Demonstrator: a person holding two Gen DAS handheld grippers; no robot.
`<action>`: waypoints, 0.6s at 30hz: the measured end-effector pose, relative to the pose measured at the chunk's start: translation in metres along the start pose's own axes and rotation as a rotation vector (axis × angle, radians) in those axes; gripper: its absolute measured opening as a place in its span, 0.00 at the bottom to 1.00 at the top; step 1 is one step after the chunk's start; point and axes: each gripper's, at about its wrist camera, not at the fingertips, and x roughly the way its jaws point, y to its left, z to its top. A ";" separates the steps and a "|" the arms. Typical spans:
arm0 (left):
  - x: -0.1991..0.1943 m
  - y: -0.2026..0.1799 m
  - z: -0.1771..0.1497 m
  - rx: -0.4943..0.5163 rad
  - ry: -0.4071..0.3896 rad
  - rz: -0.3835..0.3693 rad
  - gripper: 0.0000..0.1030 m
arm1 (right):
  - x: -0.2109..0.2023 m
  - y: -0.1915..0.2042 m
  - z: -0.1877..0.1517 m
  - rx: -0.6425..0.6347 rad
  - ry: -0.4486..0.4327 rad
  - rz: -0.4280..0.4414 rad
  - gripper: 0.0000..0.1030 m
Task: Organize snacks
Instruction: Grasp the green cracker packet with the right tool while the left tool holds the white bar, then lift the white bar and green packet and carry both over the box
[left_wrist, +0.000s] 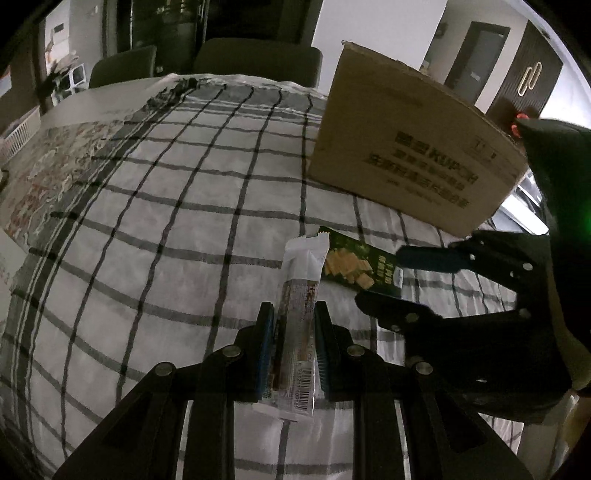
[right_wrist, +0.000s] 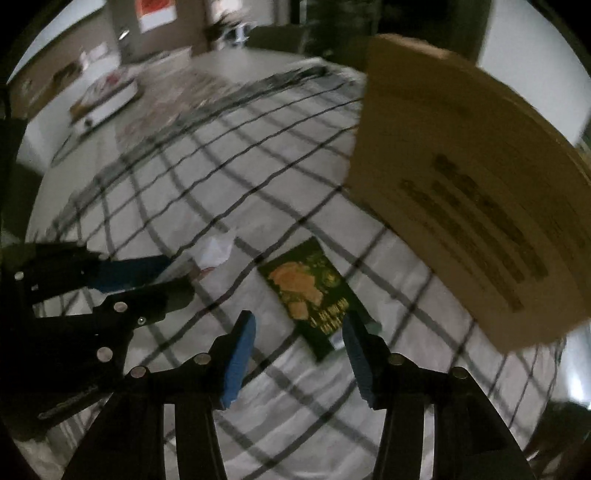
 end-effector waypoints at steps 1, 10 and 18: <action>0.001 0.000 0.001 -0.001 0.000 0.005 0.21 | 0.003 0.001 0.002 -0.020 0.003 -0.003 0.48; 0.012 0.002 0.003 -0.019 0.023 0.016 0.21 | 0.031 0.000 0.014 -0.119 0.064 0.013 0.48; 0.016 0.003 0.003 -0.021 0.032 0.015 0.21 | 0.044 -0.007 0.019 -0.112 0.065 0.043 0.61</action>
